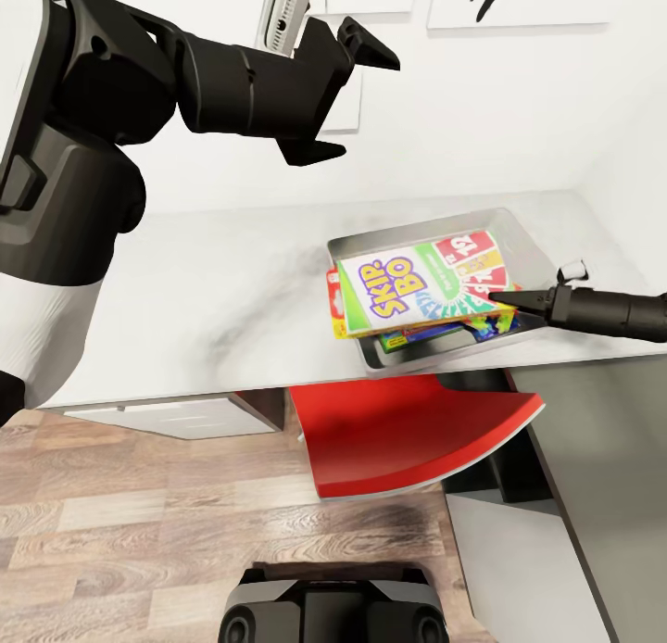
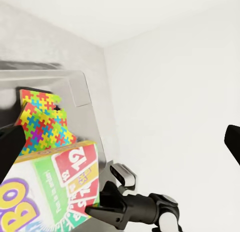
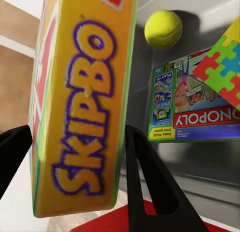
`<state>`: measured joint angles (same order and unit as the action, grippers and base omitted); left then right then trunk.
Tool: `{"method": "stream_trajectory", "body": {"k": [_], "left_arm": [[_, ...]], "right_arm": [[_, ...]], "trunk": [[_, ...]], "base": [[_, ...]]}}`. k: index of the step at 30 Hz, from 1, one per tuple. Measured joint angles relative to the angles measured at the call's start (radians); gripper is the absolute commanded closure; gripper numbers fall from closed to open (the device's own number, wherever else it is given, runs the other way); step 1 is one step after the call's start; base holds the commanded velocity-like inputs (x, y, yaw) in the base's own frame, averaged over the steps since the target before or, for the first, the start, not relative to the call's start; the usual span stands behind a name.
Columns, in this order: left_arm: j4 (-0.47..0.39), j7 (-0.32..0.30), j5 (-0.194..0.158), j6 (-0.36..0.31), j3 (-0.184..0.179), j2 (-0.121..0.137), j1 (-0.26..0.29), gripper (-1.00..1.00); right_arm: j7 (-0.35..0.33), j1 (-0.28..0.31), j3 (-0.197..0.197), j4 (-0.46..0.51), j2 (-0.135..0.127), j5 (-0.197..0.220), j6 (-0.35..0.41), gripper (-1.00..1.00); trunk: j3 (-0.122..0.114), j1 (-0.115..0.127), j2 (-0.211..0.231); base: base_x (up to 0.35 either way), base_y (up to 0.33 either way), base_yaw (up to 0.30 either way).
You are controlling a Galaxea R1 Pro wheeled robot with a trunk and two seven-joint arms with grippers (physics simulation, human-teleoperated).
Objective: Put all the toys in the child's room - the three board games (two on the bed and one on the table), the two jigsaw puzzles on the table, and the tennis ball on the table - inside the toy box on the table in the child's room.
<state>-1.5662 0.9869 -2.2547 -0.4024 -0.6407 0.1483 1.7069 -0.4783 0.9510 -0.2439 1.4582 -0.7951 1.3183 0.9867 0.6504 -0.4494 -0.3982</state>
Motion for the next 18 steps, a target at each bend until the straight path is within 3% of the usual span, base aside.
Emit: {"method": "stream_trajectory", "body": {"k": [18], "left_arm": [[0.0, 0.0, 0.0, 0.0, -0.001, 0.0, 0.0, -1.0]], "right_arm": [[-0.003, 0.0, 0.007, 0.001, 0.002, -0.023, 0.0, 1.0]], "trunk": [[0.0, 0.0, 0.0]], "base": [[0.0, 0.0, 0.0]]}}
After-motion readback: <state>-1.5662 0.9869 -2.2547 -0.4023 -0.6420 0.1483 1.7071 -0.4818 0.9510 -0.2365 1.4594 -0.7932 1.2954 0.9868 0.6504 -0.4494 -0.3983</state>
